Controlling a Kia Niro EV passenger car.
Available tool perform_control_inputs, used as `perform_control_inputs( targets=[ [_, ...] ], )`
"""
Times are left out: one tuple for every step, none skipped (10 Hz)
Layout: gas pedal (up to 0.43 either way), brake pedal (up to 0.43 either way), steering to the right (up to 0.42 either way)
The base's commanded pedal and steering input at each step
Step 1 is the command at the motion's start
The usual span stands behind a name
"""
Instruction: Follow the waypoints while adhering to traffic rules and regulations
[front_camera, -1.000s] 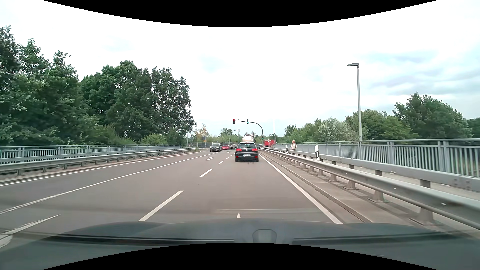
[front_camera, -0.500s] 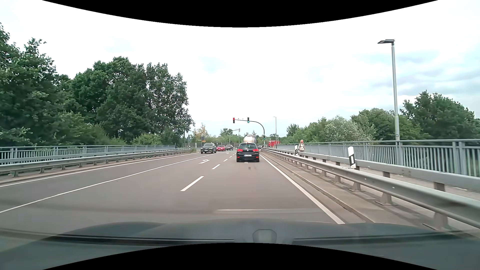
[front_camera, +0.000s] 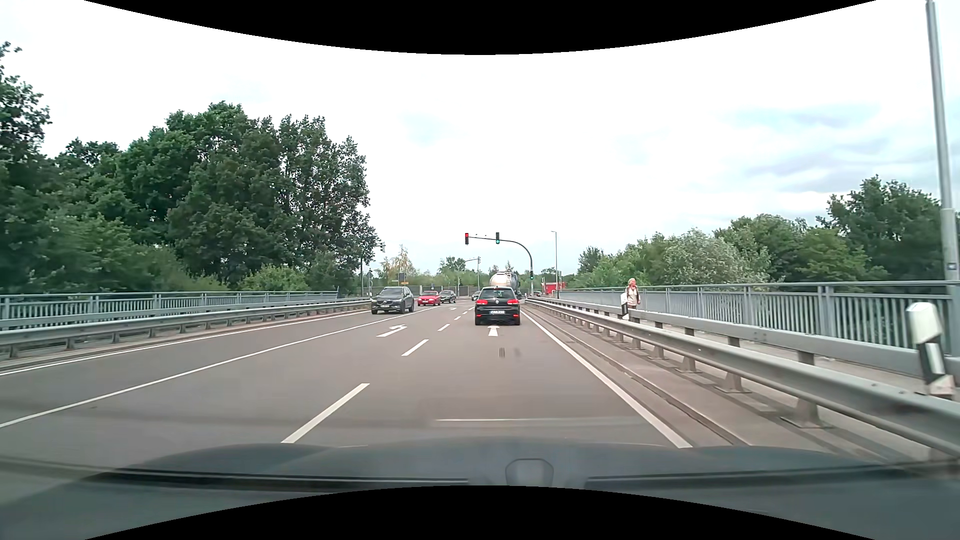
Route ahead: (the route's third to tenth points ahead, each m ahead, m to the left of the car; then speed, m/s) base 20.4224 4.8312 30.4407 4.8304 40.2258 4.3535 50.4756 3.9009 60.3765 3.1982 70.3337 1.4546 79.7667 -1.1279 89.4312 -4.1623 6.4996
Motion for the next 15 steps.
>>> perform_control_inputs(
  targets=[
    [0.189, 0.000, -0.003],
    [0.189, 0.000, -0.003],
    [0.189, 0.000, -0.003],
    [0.189, 0.000, -0.003],
    [0.189, 0.000, -0.003],
    [0.189, 0.000, -0.003],
    [0.189, 0.000, -0.003],
    [0.189, 0.000, -0.003],
    [0.169, 0.000, -0.003],
    [0.150, 0.000, -0.003],
    [0.150, 0.000, -0.003],
    [0.150, 0.000, -0.003],
    [0.150, 0.000, -0.003],
    [0.150, 0.000, -0.003],
    [0.150, 0.000, -0.002]
  ],
)
